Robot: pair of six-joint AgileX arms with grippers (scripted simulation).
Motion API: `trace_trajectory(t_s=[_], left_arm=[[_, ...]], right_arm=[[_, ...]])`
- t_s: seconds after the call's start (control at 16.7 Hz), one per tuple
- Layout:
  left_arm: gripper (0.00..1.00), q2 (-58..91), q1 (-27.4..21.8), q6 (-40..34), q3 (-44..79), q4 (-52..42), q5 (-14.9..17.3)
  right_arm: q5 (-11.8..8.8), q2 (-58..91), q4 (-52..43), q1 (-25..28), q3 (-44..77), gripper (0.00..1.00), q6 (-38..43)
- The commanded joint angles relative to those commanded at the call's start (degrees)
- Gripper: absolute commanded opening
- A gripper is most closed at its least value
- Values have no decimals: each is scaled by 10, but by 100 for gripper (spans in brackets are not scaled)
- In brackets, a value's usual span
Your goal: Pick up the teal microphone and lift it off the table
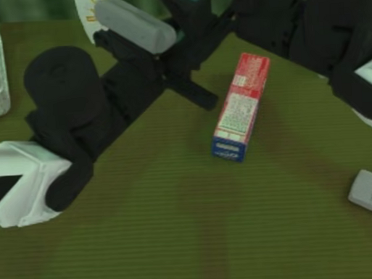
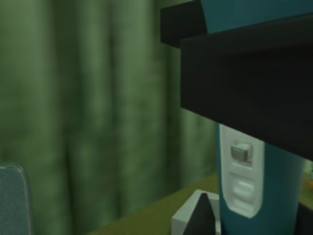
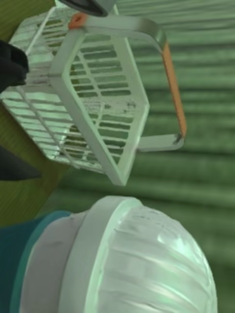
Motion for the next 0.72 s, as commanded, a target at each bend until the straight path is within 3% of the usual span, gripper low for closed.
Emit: trace_trajectory(t_s=[0.42, 0.72], left_arm=[[0, 0, 0, 0, 0, 0, 0], [0, 0, 0, 0, 0, 0, 0]], right_arm=[[0, 0, 0, 0, 0, 2, 0], [0, 0, 0, 0, 0, 0, 0]])
